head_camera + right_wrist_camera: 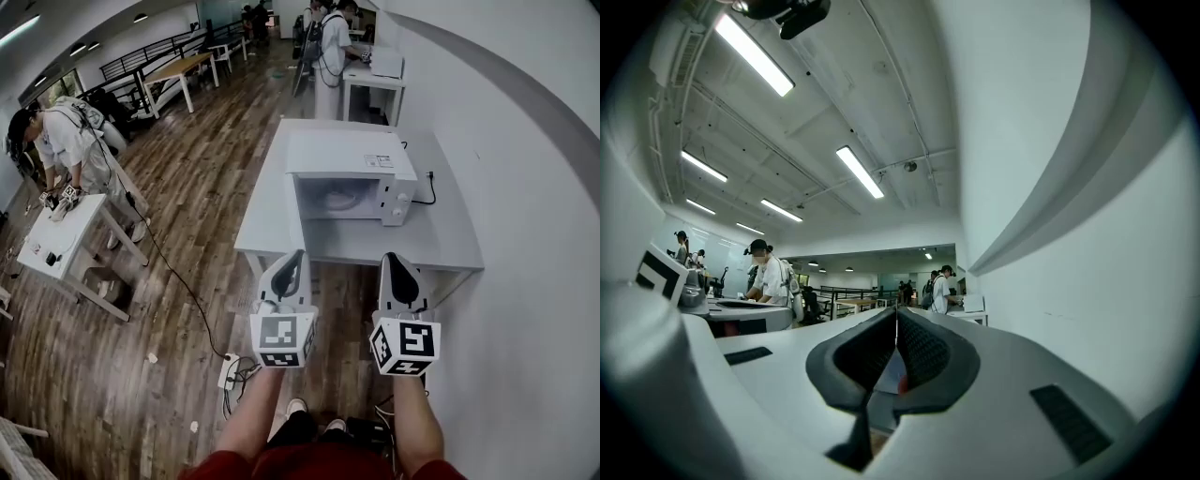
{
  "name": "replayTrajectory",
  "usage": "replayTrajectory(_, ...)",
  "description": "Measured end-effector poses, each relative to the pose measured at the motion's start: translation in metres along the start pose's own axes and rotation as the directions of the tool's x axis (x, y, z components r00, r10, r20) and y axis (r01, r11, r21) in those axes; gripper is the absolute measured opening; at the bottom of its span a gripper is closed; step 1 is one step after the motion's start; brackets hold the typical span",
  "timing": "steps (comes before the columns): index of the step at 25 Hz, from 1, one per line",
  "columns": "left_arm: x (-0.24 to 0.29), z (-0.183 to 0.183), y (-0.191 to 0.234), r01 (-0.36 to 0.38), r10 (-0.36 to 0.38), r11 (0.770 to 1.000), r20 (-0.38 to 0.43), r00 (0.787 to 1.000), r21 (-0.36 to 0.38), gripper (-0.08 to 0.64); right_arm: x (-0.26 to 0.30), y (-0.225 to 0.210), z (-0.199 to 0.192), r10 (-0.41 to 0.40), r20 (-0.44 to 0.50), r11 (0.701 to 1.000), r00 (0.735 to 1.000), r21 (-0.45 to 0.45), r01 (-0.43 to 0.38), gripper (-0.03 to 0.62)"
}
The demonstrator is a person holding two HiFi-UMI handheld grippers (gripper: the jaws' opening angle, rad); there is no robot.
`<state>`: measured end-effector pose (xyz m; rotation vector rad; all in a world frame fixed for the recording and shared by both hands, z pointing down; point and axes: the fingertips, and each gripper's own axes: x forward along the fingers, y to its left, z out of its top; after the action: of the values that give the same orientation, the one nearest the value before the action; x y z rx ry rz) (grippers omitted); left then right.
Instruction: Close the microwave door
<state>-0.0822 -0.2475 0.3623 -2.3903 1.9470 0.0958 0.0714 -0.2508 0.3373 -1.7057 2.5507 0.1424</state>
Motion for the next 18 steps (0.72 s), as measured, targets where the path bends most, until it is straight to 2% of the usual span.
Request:
replayTrajectory(10, -0.01, -0.059, 0.03, -0.036, 0.036, 0.999, -0.092, 0.995, -0.002, 0.026, 0.016, 0.029, -0.037, 0.039, -0.067, 0.999, 0.997, 0.016, -0.038, 0.028)
replayTrajectory(18, -0.016, -0.118, 0.04, -0.038, 0.035, 0.999, -0.195, 0.98, -0.01, 0.026, 0.021, 0.051, -0.08, 0.067, -0.146, 0.998, 0.987, 0.027, -0.063, 0.028)
